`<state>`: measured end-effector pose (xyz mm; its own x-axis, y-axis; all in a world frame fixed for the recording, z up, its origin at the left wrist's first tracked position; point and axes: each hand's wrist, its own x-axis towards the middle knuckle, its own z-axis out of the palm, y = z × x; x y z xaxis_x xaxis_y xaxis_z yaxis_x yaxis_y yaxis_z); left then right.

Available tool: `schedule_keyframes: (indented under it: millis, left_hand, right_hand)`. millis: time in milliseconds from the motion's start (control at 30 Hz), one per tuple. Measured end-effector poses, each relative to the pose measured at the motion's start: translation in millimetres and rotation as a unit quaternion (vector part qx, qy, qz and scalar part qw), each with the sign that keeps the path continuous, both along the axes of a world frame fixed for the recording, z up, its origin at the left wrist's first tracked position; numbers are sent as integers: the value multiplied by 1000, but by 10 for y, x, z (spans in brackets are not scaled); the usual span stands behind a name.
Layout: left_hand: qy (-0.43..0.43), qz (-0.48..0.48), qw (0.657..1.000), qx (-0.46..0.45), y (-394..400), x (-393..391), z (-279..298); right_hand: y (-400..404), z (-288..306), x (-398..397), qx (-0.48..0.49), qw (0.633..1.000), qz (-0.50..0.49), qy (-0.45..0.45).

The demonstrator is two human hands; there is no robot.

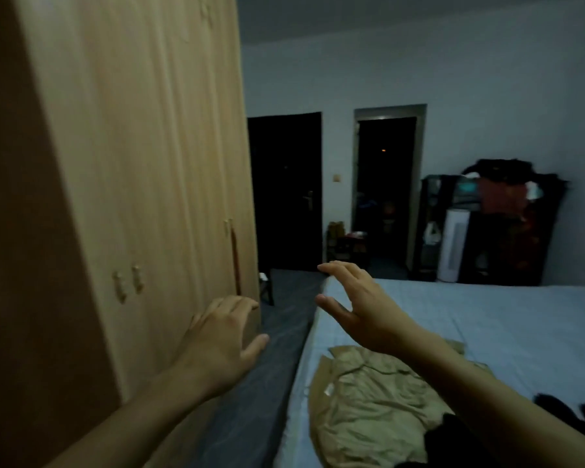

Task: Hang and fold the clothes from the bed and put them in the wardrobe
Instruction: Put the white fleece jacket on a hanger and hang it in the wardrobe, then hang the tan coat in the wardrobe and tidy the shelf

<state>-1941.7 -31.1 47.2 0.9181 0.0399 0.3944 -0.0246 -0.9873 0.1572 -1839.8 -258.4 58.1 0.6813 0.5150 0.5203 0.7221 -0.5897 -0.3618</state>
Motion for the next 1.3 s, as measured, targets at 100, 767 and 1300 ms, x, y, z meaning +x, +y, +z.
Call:
schedule_keyframes:
  millis: [100, 767, 1300]
  left_hand:
    - [19, -38, 999, -1, -640, 356, -123]
    - [25, -201, 979, -38, -1983, 2177, -669]
    - [108, -149, 978, -98, -1283, 3126, -1279]
  right_hand:
    - [-702, -148, 245, 7, 999, -38, 22]
    - [-2695, -701, 881, -46, 963, -253, 80]
    - [-2201, -1303, 1871, -93, 970, -190, 118]
